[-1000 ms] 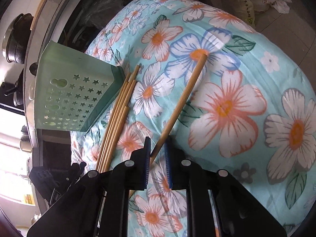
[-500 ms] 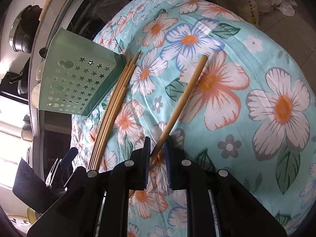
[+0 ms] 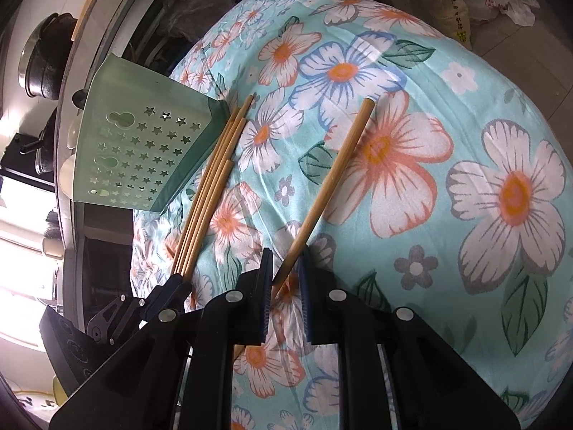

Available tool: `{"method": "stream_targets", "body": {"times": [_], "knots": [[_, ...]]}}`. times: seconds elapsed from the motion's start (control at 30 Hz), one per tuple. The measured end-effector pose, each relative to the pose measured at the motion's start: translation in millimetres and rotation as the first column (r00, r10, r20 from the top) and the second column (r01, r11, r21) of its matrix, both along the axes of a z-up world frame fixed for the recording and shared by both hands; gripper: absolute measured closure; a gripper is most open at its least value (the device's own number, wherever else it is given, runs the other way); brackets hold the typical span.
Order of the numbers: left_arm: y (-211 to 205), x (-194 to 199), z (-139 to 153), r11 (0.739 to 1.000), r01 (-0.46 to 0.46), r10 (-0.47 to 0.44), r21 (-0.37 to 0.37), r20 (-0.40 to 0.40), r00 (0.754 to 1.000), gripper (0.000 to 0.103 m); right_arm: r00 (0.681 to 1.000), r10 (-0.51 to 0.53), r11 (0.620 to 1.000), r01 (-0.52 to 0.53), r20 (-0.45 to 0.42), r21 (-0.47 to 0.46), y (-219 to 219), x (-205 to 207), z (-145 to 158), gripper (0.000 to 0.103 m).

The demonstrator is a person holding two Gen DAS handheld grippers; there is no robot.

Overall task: Organize utensils
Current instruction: 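Grasp a second chopstick with the left gripper while the right gripper holds its chopstick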

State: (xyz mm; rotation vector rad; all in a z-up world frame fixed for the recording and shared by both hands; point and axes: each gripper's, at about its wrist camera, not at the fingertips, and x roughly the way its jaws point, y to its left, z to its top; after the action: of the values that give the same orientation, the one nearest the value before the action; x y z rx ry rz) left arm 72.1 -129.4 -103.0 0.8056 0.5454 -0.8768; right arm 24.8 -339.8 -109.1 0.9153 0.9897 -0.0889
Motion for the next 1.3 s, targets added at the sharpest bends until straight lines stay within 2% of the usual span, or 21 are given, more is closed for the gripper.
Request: {"method": "stream_targets", "body": {"times": [0.2,0.43,0.63,0.8,0.9,1.0,1.2,1.3], "knots": [[-6,2,-3,1.0,0.012,-0.013,0.02,0.035,0.999,0.098,1.0,-0.001,1.0,0.001,0.001,0.003,0,0,0,0.089],[-9,4,-3,1.0,0.015,-0.015,0.009,0.031,0.999,0.098,1.0,-0.002,1.0,0.002,0.002,0.001,0,-1,0,0.089],[-4,2,4,1.0,0.01,-0.01,-0.007,-0.002,1.0,0.098,1.0,0.0,1.0,0.0,0.003,-0.001,0,-1,0,0.089],[2,-1,12,0.998,0.007,-0.015,-0.065,-0.118,0.993,0.098,1.0,0.007,1.0,-0.007,0.003,-0.01,0,0,2,0.089],[5,0,15,0.994,-0.01,-0.012,-0.105,-0.203,0.979,0.098,1.0,0.022,1.0,-0.022,-0.002,-0.011,0,1,3,0.089],[8,7,17,0.988,-0.049,0.003,-0.147,-0.297,0.955,0.098,0.999,0.052,0.999,-0.052,-0.015,-0.004,0,3,4,0.089],[13,24,10,0.972,-0.161,0.059,-0.17,-0.486,0.872,0.098,0.988,0.15,0.989,-0.15,-0.048,0.005,13,-2,4,0.089],[13,25,9,0.968,-0.18,0.066,-0.173,-0.517,0.854,0.098,0.982,0.179,0.984,-0.18,-0.056,-0.014,19,-3,4,0.088]]}}
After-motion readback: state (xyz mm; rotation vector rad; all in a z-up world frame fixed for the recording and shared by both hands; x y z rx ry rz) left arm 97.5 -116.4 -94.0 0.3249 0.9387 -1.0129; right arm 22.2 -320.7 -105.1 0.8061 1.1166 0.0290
